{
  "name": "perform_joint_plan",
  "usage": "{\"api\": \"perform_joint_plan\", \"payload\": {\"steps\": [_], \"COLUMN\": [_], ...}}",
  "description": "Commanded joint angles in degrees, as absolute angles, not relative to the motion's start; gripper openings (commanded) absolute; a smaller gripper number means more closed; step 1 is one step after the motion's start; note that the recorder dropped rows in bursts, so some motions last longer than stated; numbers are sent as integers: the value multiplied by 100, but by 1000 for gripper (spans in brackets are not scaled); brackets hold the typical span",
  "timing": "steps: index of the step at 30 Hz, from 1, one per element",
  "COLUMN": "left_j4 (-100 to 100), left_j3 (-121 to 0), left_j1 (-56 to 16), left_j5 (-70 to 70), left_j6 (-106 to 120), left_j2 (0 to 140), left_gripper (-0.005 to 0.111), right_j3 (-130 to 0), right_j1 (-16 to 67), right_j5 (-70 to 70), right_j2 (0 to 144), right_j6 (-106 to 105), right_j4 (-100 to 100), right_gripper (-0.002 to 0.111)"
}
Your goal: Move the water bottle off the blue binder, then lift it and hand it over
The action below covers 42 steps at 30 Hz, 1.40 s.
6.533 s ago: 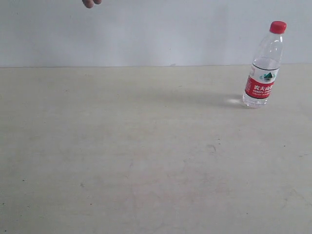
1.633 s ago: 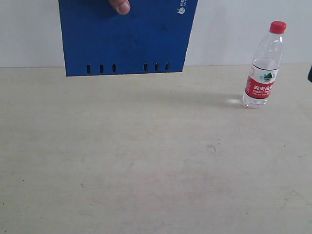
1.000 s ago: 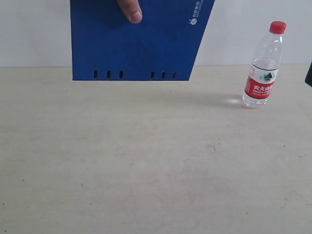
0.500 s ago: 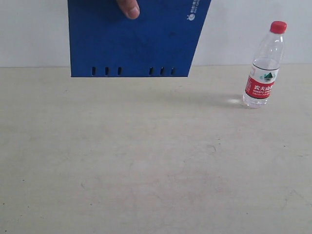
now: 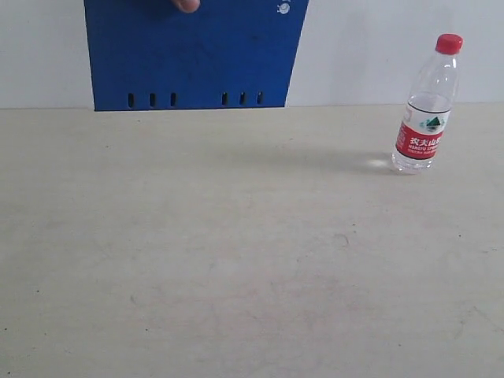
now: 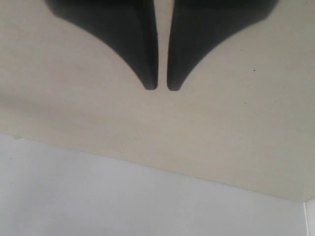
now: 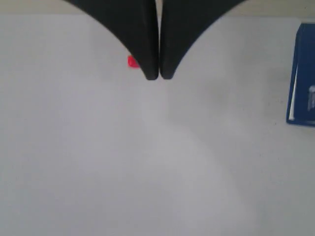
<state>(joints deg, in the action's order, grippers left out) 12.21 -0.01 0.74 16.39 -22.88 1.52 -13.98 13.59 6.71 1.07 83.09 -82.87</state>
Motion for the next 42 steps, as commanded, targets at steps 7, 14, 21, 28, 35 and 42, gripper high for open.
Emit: {"api": "perform_joint_plan", "payload": {"steps": [7, 14, 21, 28, 35, 42], "left_j4": [1177, 1177, 1177, 1177, 1177, 1177], "left_j3": [0, 0, 0, 0, 0, 0], "left_j1": [93, 93, 93, 93, 93, 93], "left_j5": [1632, 1632, 1632, 1632, 1621, 1621], "left_j6": [-2266, -2266, -2266, -2266, -2266, -2266], "left_j2": [136, 136, 136, 149, 147, 147], "left_gripper": [7, 7, 7, 7, 7, 7], "right_j3": [-683, 0, 0, 0, 0, 0], "right_j1": [1384, 1384, 1359, 137, -1131, -1606], "right_j5": [836, 283, 1688, 1848, 1848, 1848], "right_j2": [424, 424, 395, 0, 0, 0], "right_j6": [6149, 1224, 1359, 1253, 1243, 1610], "right_j4": [-5929, -1186, -639, -852, -675, -577], "right_gripper": [0, 0, 0, 0, 0, 0]}}
